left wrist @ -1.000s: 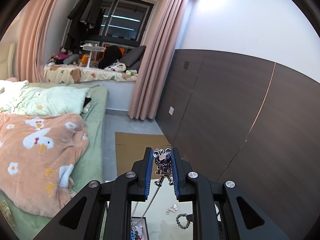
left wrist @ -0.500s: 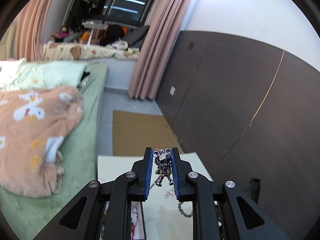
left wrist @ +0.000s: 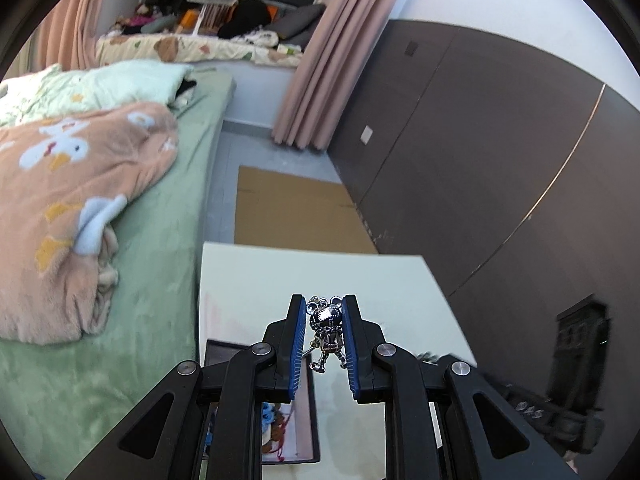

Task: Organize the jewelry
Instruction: 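Carry the chain and bracelet over the black box and open both grippers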

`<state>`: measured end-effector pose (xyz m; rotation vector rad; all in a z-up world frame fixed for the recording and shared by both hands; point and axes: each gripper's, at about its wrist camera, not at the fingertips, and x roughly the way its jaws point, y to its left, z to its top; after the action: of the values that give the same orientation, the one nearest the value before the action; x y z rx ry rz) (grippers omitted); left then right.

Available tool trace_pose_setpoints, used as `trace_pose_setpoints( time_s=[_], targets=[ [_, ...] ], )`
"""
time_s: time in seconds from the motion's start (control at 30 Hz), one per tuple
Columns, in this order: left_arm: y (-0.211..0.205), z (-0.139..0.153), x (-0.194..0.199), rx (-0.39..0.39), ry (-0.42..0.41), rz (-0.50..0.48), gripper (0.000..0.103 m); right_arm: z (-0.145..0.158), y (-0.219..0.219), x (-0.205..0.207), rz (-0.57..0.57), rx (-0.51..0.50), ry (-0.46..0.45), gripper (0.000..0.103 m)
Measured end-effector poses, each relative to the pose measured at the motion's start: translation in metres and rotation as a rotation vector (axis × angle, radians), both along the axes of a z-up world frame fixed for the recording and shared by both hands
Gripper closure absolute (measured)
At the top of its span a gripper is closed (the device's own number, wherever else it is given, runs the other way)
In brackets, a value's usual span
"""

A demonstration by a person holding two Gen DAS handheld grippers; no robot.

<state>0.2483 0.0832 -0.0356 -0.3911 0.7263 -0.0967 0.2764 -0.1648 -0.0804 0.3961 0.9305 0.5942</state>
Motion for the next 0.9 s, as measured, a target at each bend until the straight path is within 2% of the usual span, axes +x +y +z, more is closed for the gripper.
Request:
trace_pose_setpoints(
  time_s=[0.17, 0.27, 0.37, 0.4, 0.53, 0.9],
  targets=[
    [0.003, -0.027, 0.008, -0.057, 0.057, -0.008, 0.084, 0.002, 0.008, -0.003, 0.015, 0.017, -0.019, 0.092],
    [0.009, -0.034, 0.011, -0.109, 0.066, -0.017, 0.084, 0.001, 0.014, -0.004, 0.031, 0.021, -0.024, 0.093],
    [0.016, -0.036, 0.014, -0.127, 0.083, -0.007, 0.082, 0.000, 0.022, -0.005, 0.048, 0.028, -0.029, 0.092],
    [0.020, -0.037, 0.015, -0.135, 0.095, 0.003, 0.079, -0.001, 0.024, -0.005, 0.052, 0.031, -0.027, 0.093],
    [0.037, -0.039, 0.013, -0.154, 0.105, 0.056, 0.049, -0.002, 0.034, -0.005, 0.074, 0.055, -0.029, 0.092],
    [0.063, -0.034, 0.001, -0.170, 0.091, 0.125, 0.047, -0.007, 0.073, -0.001, 0.144, 0.128, -0.008, 0.092]
  ],
)
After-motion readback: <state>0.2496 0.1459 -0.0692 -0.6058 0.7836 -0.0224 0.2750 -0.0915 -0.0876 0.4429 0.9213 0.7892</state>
